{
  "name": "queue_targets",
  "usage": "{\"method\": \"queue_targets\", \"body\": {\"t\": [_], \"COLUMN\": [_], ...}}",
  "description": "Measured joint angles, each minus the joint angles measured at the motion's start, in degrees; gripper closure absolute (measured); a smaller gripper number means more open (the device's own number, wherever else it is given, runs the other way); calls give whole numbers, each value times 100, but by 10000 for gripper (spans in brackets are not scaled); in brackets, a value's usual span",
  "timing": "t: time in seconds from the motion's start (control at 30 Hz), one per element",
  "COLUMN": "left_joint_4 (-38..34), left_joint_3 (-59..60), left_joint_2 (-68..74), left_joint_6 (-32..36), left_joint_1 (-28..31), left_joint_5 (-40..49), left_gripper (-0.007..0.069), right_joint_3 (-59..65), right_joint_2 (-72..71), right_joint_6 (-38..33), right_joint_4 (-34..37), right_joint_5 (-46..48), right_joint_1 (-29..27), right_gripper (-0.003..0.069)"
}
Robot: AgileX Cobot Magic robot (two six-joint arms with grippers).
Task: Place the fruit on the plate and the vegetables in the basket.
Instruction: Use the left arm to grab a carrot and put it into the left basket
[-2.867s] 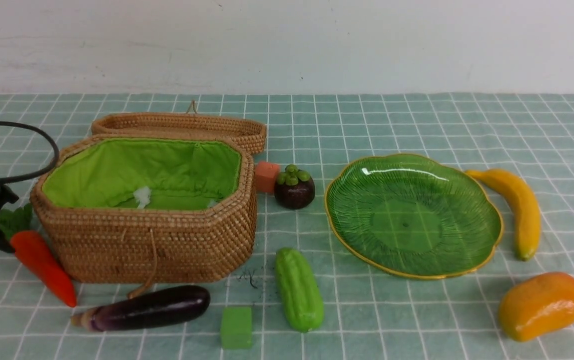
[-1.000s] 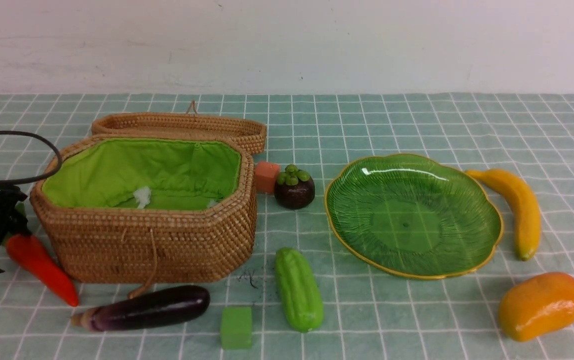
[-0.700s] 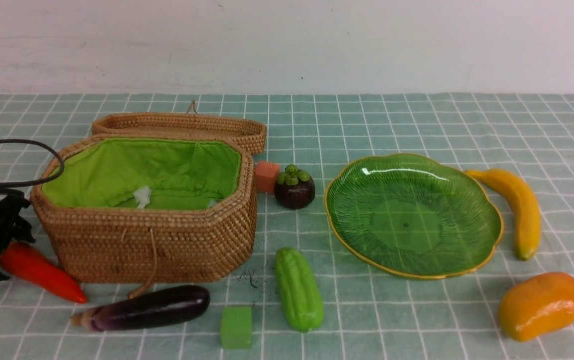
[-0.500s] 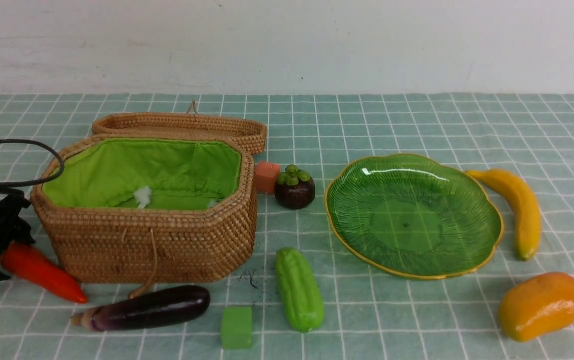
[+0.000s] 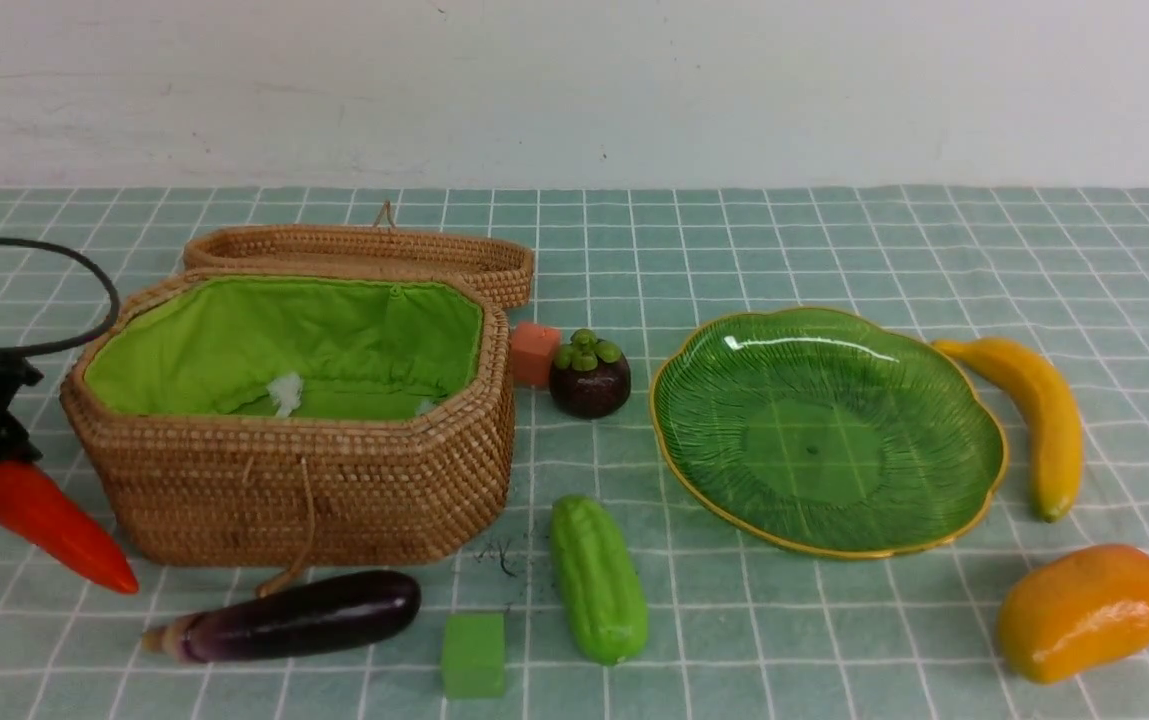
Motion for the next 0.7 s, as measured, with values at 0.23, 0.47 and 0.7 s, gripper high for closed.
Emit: {"method": "queue_targets", "body": {"t": [0.23,0.47,0.7], "left_joint_4": [800,1114,1517], "left_joint_3": [-5,-915,-1878], "left_joint_2": [-1592,-2037,-1208], "left_joint_6": [431,3324,6445], "left_joint_1": [-61,-1521,-3202], "left_joint_5": [-3,287,321], "left_gripper": [250,250,250], "right_joint_3": [0,-98,-115], "right_joint_2": [0,0,0], "right_joint_6": [0,7,110], "right_joint_4": [-15,-673,-1169], "right_joint_5": [-167,-255,-39], "right_joint_1": [0,0,0], "right_gripper": [618,615,614]}}
